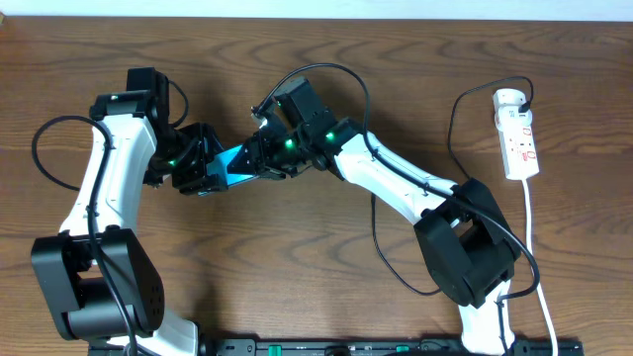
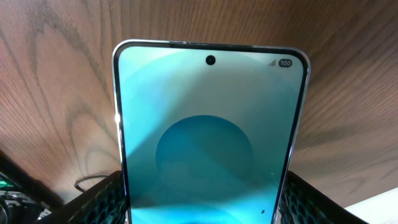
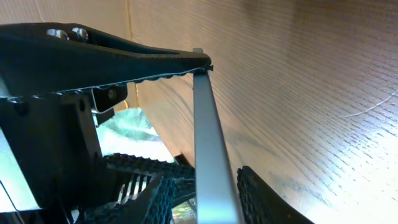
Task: Plug charger to phone and switch on socket
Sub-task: 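Close the right gripper on the phone's side edge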
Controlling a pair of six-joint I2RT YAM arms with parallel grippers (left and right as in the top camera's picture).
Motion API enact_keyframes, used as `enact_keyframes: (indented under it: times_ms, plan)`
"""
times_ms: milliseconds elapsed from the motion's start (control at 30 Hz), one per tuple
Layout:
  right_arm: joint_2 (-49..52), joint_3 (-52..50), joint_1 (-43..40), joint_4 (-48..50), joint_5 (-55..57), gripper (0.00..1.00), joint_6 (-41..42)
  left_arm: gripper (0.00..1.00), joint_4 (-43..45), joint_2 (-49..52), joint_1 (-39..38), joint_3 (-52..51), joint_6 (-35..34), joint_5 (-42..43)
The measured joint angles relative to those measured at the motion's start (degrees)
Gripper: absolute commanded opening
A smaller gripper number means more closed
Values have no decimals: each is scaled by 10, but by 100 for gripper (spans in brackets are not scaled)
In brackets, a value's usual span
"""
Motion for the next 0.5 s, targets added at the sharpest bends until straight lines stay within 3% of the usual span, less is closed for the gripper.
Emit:
enact_keyframes:
  times_ms: [500]
  plan:
    - [0,0,1,0,23,34,0,7,0,0,0,0,17,0]
